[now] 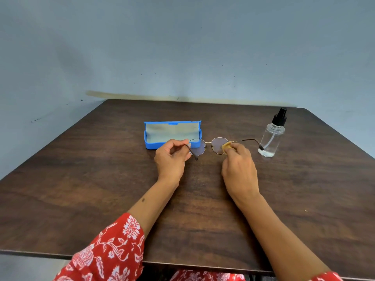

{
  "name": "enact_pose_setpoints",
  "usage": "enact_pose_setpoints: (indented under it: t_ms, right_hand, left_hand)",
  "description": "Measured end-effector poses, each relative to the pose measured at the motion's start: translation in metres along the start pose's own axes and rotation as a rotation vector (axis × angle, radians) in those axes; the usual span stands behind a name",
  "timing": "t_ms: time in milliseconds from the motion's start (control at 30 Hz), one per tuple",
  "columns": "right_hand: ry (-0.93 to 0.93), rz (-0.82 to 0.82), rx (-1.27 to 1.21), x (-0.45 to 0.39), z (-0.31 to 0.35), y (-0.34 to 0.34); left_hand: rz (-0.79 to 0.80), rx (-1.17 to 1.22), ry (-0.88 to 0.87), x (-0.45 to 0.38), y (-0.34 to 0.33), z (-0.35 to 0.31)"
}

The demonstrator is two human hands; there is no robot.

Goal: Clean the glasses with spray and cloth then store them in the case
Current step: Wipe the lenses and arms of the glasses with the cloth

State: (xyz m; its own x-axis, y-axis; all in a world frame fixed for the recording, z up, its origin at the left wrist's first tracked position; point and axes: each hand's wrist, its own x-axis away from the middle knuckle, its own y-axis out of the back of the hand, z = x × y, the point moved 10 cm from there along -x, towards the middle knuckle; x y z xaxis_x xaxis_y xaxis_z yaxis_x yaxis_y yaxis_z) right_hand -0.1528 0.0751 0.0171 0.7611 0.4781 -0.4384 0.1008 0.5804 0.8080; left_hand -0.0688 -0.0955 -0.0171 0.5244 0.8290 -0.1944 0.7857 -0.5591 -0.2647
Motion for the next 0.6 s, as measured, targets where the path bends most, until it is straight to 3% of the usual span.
enact_pose_setpoints:
  t_ms: [167,333,467,600]
  right_hand:
    - [0.080,0.058,0.030,0.002,0.012,-0.008]
    - [-0.009,0.034,0.042,0.000,0.000,-0.003]
    - [0.113,0.097,0.047,0.003,0.015,-0.012]
    - [0.027,0.029,0.030,0.001,0.004,-0.003]
  left_hand:
    - [-0.019,0.001,-0.003,-0.001,0.003,0.000]
    - [-0.018,0.003,0.004,-0.001,0.003,0.002]
    - [-0.033,-0.007,0.002,-0.002,0.005,0.003]
    - [-0.022,-0.002,0.001,-0.001,0.003,0.003]
